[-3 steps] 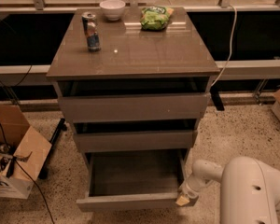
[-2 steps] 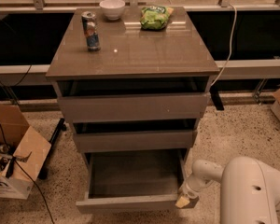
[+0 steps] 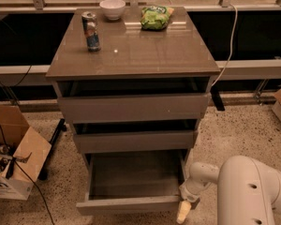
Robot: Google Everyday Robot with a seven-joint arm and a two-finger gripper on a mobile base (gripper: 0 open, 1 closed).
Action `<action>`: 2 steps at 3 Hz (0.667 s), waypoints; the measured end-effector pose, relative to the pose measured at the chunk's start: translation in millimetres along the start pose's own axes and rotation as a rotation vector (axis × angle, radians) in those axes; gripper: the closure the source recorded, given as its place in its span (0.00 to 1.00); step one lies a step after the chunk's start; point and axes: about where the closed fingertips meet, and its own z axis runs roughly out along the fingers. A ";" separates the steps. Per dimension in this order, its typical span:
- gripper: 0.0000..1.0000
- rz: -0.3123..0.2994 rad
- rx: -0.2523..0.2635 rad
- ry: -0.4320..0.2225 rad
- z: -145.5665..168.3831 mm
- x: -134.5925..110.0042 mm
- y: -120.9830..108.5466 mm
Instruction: Open bottom drawer
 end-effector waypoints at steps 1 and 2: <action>0.00 -0.137 -0.065 0.066 4.4 15.0 27.2; 0.00 -0.142 -0.074 0.073 6.2 32.1 44.5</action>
Offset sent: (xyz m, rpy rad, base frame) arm -0.0733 -0.0301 -0.0012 -0.0297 0.0402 0.1549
